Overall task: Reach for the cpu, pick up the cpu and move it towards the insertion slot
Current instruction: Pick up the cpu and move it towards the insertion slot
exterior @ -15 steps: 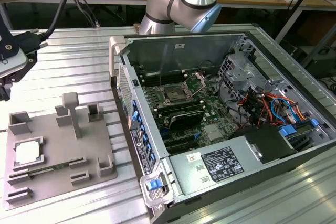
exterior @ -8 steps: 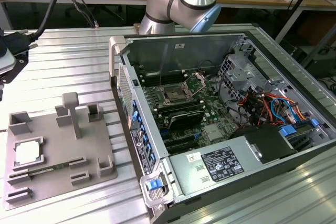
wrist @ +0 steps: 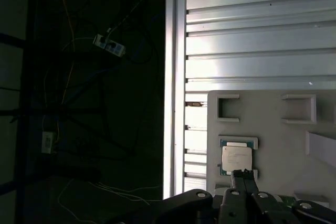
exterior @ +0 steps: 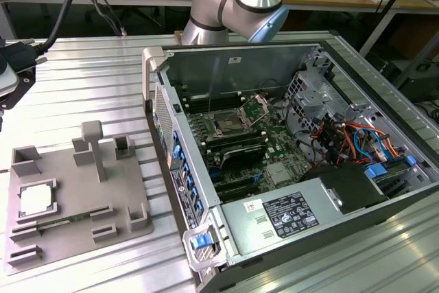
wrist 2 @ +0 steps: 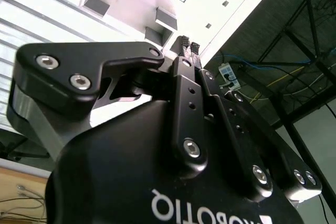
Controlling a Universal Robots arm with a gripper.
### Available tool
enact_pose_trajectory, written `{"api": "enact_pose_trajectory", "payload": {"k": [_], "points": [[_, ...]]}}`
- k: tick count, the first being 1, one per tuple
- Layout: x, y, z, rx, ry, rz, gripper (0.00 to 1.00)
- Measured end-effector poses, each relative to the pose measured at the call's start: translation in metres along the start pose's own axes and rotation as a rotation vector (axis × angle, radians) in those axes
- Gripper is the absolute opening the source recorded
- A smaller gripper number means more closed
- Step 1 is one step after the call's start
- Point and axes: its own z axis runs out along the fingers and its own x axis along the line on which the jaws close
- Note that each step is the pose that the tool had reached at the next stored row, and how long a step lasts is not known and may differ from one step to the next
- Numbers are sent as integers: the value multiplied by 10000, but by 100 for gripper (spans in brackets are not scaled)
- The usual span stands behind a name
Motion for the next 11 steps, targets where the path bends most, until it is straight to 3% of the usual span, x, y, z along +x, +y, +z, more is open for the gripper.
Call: {"api": "enact_pose_trajectory", "payload": {"k": [8,10,11], "points": [[1,0,0,0,0,0,11],[1,0,0,-1,0,0,24],[1,0,0,0,0,0,24]]}}
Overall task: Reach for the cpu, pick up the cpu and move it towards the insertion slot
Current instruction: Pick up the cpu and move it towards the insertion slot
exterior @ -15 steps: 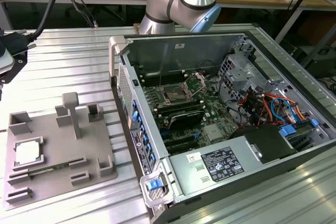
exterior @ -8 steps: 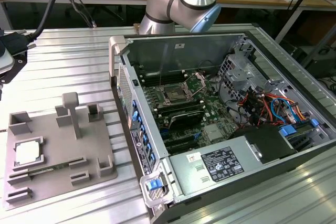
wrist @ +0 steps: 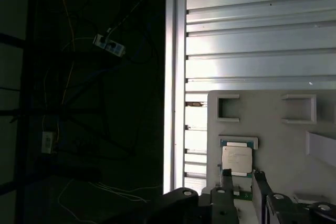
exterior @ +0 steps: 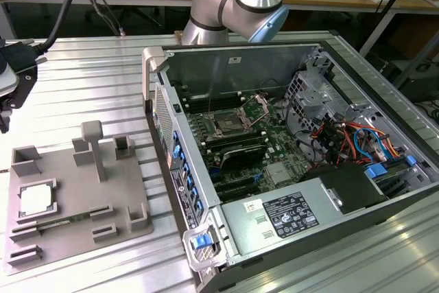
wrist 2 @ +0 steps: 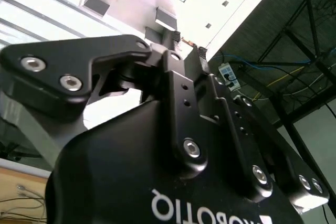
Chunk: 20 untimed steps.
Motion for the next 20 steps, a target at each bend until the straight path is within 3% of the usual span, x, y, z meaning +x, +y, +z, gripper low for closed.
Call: {"api": "enact_pose_trajectory", "payload": {"k": [1,3,4,7,8,9,18,20], "points": [[0,0,0,0,0,0,36],[0,0,0,0,0,0,48],[1,0,0,0,0,0,48],[1,0,0,0,0,0,66],[1,0,0,0,0,0,66],[1,0,0,0,1,0,73],[2,0,0,1,2,-15,73],[2,0,6,9,10,-174,73]]}}
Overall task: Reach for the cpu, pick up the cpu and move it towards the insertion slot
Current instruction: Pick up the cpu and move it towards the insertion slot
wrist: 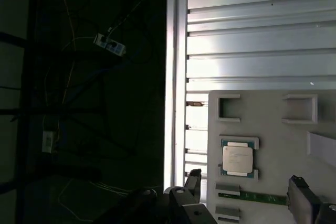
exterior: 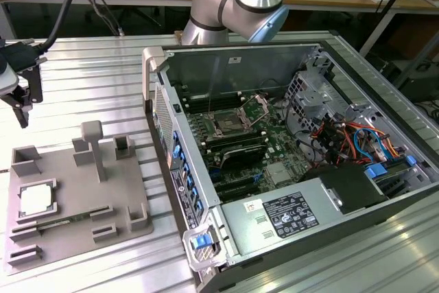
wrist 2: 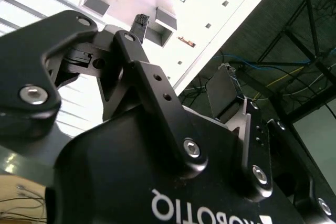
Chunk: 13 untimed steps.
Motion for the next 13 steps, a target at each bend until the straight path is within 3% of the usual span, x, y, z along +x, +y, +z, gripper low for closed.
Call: {"api": "enact_pose_trajectory", "payload": {"k": [5,13], "points": [[-2,-2,61,32,24,-574,73],[-5,-1,122,33,24,-575,73]]}}
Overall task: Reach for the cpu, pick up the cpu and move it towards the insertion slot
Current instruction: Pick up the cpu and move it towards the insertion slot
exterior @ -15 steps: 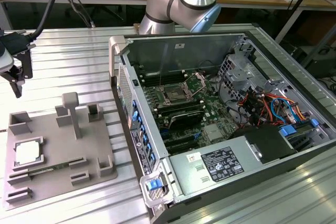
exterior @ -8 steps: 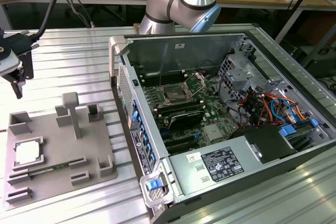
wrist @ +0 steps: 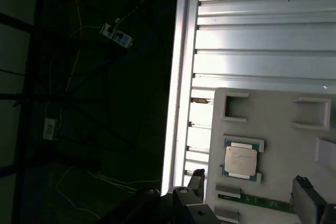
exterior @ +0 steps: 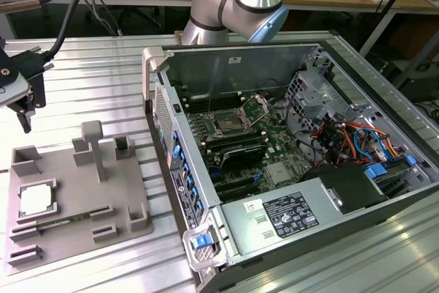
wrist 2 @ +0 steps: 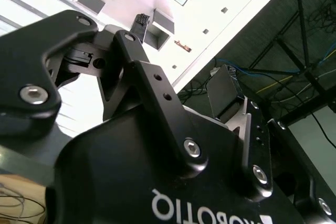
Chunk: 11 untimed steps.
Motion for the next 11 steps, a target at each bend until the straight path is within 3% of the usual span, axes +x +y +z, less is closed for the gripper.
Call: {"api": "enact_pose_trajectory", "payload": {"k": [11], "points": [[-4,-2,90,1,-1,-1,73]]}}
